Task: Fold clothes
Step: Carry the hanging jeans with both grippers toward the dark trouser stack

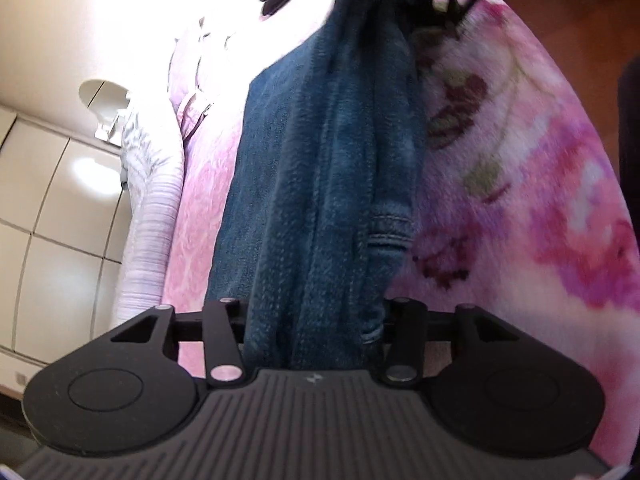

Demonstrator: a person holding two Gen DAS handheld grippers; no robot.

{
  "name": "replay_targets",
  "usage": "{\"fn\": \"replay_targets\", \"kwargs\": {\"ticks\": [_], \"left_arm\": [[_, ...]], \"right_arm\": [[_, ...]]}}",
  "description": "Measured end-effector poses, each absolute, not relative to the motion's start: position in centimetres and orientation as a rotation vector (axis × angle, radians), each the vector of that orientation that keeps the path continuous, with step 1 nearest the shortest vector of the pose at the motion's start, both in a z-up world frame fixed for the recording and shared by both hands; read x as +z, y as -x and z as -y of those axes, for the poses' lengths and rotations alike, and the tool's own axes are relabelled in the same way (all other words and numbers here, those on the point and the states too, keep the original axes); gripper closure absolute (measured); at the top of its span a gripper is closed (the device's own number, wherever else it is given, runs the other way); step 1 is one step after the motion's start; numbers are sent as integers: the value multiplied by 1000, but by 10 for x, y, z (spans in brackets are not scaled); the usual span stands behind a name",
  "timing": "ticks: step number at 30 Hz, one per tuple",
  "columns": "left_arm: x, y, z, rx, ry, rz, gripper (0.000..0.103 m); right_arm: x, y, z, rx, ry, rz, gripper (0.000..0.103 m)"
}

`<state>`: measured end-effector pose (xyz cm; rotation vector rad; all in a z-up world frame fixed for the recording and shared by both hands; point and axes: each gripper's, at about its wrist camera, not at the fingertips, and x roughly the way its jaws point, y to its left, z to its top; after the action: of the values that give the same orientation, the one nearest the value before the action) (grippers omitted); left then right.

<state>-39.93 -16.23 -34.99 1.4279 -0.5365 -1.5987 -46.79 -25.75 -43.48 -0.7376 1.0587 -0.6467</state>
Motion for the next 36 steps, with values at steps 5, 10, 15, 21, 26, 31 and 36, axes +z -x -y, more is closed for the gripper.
{"fn": "replay_targets", "kwargs": {"ticks": [5, 10, 15, 21, 26, 31, 36], "left_arm": [[-338, 381, 131, -1544, -1452, 600, 67], [-343, 371, 118, -1546, -1486, 577, 69], [-327, 354, 117, -1563, -1475, 542, 70], [-308, 334, 108, -1578, -1468, 542, 70], [-297, 326, 89, -1579, -1472, 558, 70], [-280, 327, 64, -1580, -1467, 610, 70], [-250, 347, 45, -1600, -1434, 676, 70]], "right_arm": [[-401, 465, 215, -677, 660, -1031, 76], [-405, 465, 187, -676, 625, -1054, 76], [-401, 455, 180, -696, 623, -1086, 76], [-390, 458, 164, -709, 638, -1101, 77], [-385, 461, 152, -714, 647, -1107, 77], [-370, 475, 135, -740, 651, -1092, 77], [-352, 512, 114, -789, 644, -1063, 77]]}}
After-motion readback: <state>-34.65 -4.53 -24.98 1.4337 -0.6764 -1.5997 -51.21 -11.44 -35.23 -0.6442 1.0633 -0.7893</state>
